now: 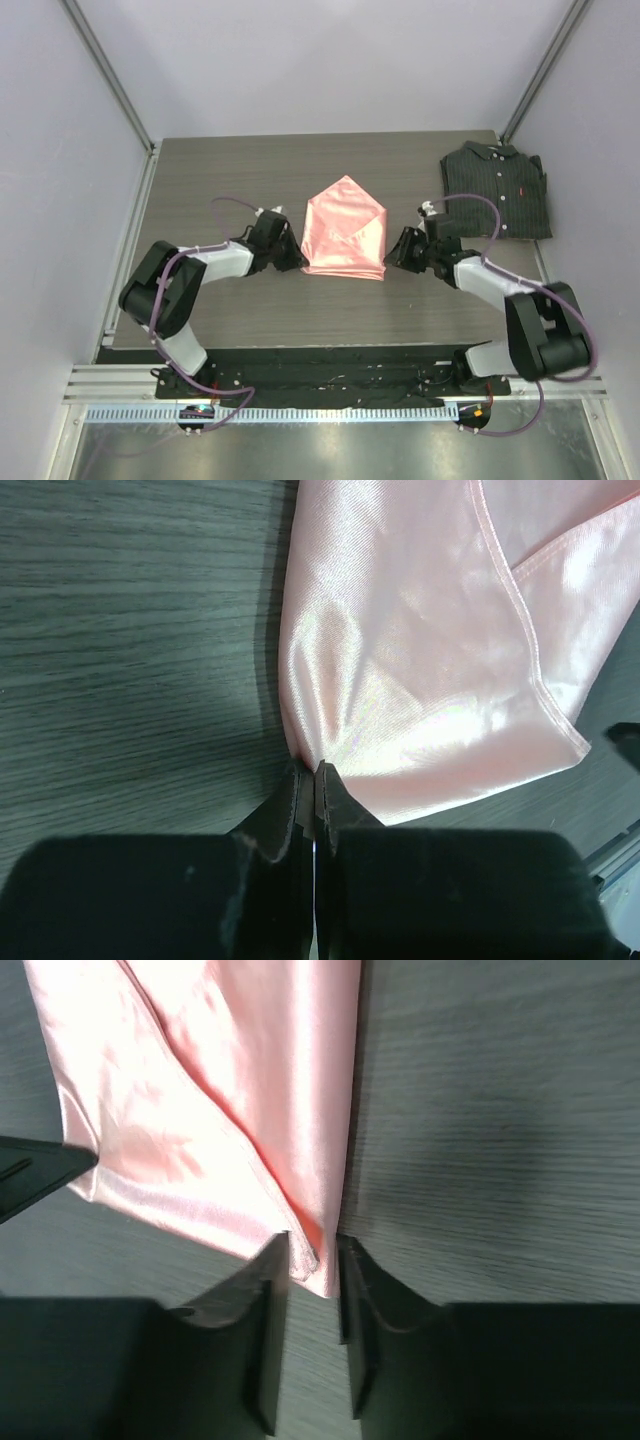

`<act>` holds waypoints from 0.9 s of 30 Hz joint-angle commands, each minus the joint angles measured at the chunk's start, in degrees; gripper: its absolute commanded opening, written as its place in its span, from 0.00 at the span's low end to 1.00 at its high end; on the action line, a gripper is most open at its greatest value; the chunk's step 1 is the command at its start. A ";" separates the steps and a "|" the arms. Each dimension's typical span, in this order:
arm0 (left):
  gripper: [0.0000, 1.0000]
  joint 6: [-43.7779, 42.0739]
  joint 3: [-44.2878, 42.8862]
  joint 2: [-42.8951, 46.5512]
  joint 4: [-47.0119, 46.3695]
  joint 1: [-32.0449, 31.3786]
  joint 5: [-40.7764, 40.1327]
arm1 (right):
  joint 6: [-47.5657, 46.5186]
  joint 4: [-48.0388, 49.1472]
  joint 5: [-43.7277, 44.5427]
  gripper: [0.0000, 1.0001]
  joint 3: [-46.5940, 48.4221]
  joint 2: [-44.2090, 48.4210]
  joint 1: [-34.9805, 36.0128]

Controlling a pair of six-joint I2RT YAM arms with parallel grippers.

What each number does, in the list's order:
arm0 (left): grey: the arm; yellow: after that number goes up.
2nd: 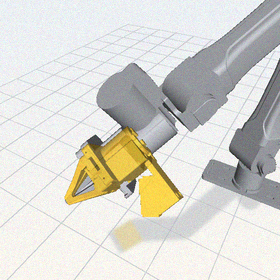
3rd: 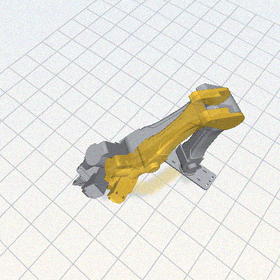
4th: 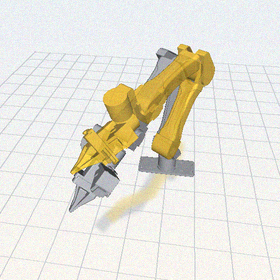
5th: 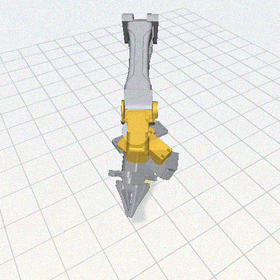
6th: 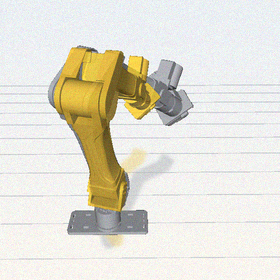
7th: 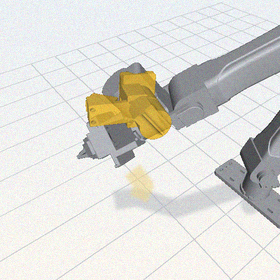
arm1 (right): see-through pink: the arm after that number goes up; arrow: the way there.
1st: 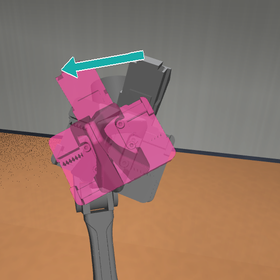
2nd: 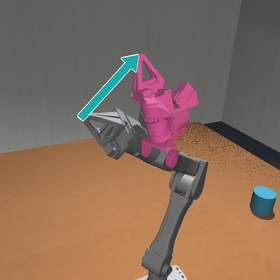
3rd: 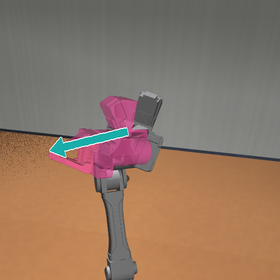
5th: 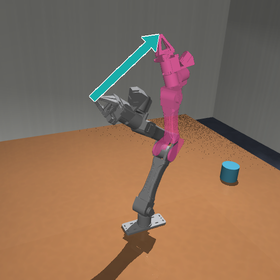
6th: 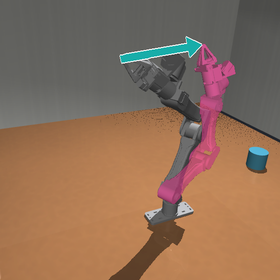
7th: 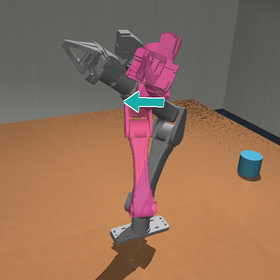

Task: Fold the napkin, place the utensils inside, and roll it up
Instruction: Roll the napkin with the utensil

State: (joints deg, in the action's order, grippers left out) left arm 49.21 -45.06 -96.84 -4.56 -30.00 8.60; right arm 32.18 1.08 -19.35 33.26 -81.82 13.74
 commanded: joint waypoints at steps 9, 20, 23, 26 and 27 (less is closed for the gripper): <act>0.00 -6.50 -8.20 -3.35 17.91 3.63 11.17 | -27.53 9.54 20.20 1.00 2.08 21.55 21.86; 0.00 -13.70 -14.44 -4.67 30.57 6.09 14.69 | -31.92 20.36 35.32 1.00 1.90 11.33 38.20; 0.00 -14.67 -15.14 -5.46 31.62 6.18 15.04 | -30.96 24.74 36.13 1.00 0.85 11.42 38.38; 0.00 -15.37 -15.76 -5.56 32.24 6.27 15.13 | -29.71 25.73 32.12 1.00 0.85 10.02 38.30; 0.00 -15.63 -16.20 -5.56 32.59 6.27 15.04 | -30.33 25.46 27.66 1.00 1.98 9.06 38.29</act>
State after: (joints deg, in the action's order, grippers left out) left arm 36.38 -59.00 -102.06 24.69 -24.10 21.96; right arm 2.85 20.03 11.33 34.20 -71.40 52.36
